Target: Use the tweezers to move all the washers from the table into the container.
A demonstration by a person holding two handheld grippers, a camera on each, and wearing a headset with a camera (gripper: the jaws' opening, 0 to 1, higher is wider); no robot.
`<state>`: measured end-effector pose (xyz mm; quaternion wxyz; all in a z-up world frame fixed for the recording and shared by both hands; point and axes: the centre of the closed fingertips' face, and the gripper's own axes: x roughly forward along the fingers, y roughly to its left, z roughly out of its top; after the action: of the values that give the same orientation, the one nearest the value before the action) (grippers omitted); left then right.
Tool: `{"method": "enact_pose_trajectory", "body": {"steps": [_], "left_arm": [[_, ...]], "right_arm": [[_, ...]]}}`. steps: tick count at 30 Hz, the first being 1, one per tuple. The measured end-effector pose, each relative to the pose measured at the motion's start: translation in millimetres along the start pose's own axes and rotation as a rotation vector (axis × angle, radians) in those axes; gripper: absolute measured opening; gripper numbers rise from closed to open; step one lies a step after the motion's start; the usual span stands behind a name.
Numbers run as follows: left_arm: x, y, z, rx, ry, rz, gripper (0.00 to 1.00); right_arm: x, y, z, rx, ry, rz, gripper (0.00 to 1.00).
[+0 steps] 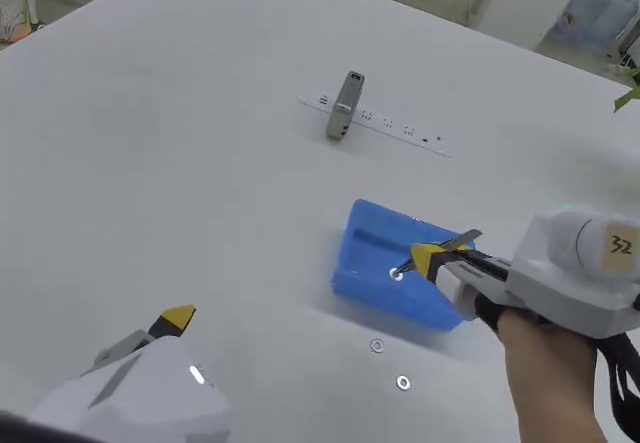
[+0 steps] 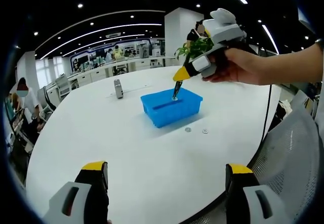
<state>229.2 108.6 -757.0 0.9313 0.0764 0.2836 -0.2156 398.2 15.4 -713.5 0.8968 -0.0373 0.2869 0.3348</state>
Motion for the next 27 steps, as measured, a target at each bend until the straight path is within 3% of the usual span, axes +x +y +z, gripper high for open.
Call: {"method": "enact_pose_trajectory", "body": {"steps": [3, 6, 11, 27], "left_arm": [[0.2, 0.1, -0.7, 0.000, 0.004, 0.001, 0.99], [1.3, -0.6, -3.0, 0.009, 0.019, -0.001, 0.99], [1.9, -0.7, -3.8, 0.009, 0.021, -0.002, 0.99], [2.3, -0.1, -6.4, 0.013, 0.035, 0.001, 0.97]], "right_arm": [[9.9, -6.2, -9.3, -0.010, 0.026, -0.022, 0.04], [18.8, -12.7, -18.9, -0.070, 0.055, -0.056, 0.04], [30.3, -11.7, -29.8, -0.124, 0.086, -0.065, 0.04], [51.6, -14.9, -40.7, -0.094, 0.123, -0.059, 0.04]]}}
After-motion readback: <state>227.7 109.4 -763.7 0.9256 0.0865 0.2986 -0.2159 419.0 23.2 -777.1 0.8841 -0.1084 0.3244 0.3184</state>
